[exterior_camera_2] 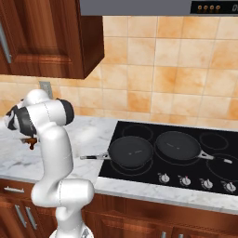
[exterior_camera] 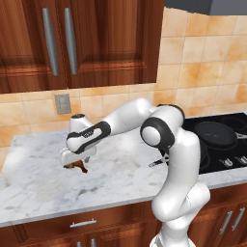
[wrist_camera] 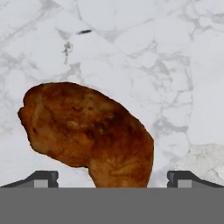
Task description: Place both pans onto different burners. Then place the bell pepper and the chicken drumstick on different pans.
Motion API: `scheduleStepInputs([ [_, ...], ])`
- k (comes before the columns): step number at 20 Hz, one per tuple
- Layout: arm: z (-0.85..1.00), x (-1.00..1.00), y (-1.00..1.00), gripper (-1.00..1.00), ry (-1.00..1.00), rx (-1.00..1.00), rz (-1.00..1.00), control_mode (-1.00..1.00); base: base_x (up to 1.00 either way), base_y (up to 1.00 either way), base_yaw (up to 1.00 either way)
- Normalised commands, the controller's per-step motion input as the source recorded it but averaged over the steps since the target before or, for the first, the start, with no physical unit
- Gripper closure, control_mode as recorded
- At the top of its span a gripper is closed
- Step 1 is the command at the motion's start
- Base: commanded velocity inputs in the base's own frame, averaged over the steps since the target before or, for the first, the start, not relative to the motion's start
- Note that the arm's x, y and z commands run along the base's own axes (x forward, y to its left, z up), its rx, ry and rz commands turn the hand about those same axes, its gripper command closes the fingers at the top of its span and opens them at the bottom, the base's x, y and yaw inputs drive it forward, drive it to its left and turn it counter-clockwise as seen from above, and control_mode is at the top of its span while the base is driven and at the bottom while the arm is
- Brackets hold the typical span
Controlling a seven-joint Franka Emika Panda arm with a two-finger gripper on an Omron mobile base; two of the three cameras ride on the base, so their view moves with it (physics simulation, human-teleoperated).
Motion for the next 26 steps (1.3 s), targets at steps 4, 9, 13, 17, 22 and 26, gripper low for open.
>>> scheduleStepInputs([
  [4, -0.24, 0.01, 0.00, -1.00, 0.00, 0.00, 0.11, -1.00, 0.00, 0.00, 0.00],
  [9, -0.21, 0.01, 0.00, -1.00, 0.00, 0.00, 0.08, -1.00, 0.00, 0.00, 0.00],
  [13, -0.02, 0.00, 0.01, 1.00, 0.00, 0.00, 0.02, -1.00, 0.00, 0.00, 0.00],
  [17, 0.00, 0.00, 0.00, 1.00, 0.00, 0.00, 0.00, -1.00, 0.00, 0.00, 0.00],
  [22, 0.00, 0.00, 0.00, 1.00, 0.00, 0.00, 0.00, -1.00, 0.00, 0.00, 0.00],
  [26, 0.06, 0.00, -0.30, 1.00, 0.00, 0.00, 0.00, -1.00, 0.00, 0.00, 0.00],
])
